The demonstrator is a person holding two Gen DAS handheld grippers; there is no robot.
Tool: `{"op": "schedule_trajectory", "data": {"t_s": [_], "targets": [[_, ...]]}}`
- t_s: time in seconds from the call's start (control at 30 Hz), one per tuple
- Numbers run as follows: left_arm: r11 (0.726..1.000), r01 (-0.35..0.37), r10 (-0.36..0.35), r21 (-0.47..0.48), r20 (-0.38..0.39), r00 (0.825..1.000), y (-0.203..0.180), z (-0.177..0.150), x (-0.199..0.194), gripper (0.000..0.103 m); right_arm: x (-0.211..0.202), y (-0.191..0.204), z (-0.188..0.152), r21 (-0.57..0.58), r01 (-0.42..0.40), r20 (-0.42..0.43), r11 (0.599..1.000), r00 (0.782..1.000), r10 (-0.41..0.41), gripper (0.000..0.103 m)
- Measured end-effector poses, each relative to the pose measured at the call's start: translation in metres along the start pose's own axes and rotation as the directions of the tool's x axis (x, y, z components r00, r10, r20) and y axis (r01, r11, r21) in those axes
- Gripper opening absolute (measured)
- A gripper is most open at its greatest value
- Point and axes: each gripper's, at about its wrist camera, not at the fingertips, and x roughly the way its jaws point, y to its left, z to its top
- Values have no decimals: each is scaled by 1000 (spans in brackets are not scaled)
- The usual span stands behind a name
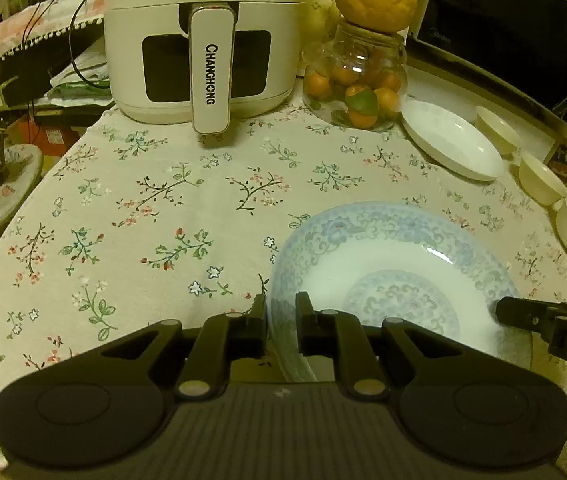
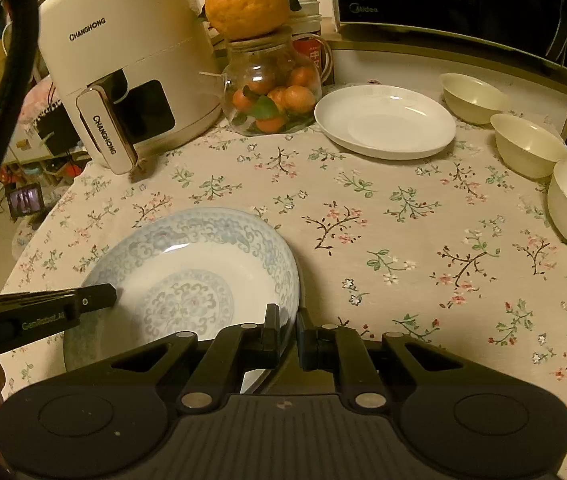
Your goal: Organize plates and bowls
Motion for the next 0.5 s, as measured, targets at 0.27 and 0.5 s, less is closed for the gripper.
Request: {"op": "schedule_trajectory", "data": {"t_s": [0.27,0.5], "targets": [[999,-25,25,28,9,1000,-6,-2,0,13,0,5,-1,-30,26,-13,999,1000,-26,10],[995,-61,59,73,35,998,-13,-5,2,14,2,8,-2,-46,46,-18,998,999,-46,11]]}}
